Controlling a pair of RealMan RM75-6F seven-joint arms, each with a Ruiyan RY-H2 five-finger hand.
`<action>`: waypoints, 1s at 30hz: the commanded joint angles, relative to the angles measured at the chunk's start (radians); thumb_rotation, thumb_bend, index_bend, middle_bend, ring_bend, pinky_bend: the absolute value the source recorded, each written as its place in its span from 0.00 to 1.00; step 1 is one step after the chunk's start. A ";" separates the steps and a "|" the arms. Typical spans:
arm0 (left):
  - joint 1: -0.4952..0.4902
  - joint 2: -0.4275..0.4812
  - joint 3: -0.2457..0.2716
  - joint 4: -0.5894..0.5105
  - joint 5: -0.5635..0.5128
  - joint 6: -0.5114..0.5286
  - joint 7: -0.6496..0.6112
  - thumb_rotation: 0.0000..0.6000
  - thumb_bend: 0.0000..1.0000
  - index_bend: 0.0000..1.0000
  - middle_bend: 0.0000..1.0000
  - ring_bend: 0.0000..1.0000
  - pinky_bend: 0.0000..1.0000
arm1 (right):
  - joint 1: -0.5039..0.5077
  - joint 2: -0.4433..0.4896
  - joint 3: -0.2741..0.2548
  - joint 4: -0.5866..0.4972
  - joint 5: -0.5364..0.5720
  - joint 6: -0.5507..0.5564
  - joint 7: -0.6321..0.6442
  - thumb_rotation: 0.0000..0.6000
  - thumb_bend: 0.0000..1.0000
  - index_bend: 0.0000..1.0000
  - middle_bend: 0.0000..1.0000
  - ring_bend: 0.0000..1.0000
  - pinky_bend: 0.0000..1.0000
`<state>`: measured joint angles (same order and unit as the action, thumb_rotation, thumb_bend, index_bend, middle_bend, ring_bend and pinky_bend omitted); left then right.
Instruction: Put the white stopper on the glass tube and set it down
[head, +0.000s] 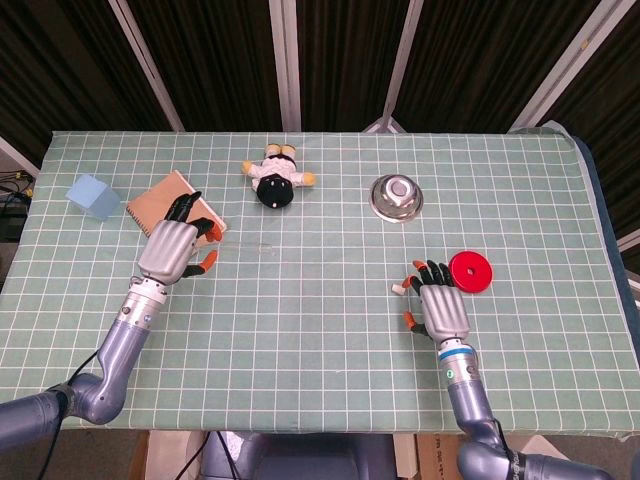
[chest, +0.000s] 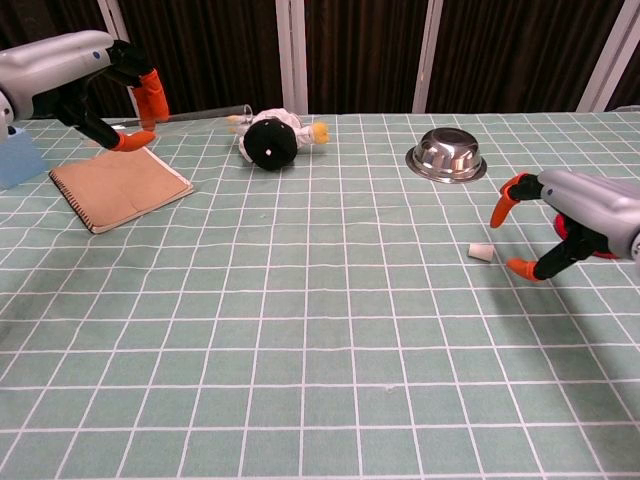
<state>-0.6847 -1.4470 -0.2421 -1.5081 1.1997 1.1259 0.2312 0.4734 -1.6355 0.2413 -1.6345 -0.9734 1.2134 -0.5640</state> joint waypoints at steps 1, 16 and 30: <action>0.002 0.005 0.000 0.005 0.002 -0.003 -0.010 1.00 0.66 0.54 0.50 0.04 0.00 | 0.030 -0.066 0.026 0.066 0.044 0.024 -0.027 1.00 0.38 0.37 0.14 0.02 0.00; -0.005 0.013 -0.005 0.041 0.007 -0.020 -0.046 1.00 0.66 0.53 0.50 0.04 0.00 | 0.085 -0.167 0.068 0.186 0.109 0.030 -0.047 1.00 0.38 0.37 0.14 0.02 0.00; -0.009 0.011 -0.003 0.055 0.016 -0.023 -0.057 1.00 0.66 0.53 0.50 0.04 0.00 | 0.123 -0.223 0.084 0.286 0.127 0.006 -0.034 1.00 0.38 0.37 0.14 0.02 0.00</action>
<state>-0.6941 -1.4356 -0.2453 -1.4528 1.2154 1.1030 0.1738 0.5922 -1.8538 0.3221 -1.3580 -0.8512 1.2236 -0.5996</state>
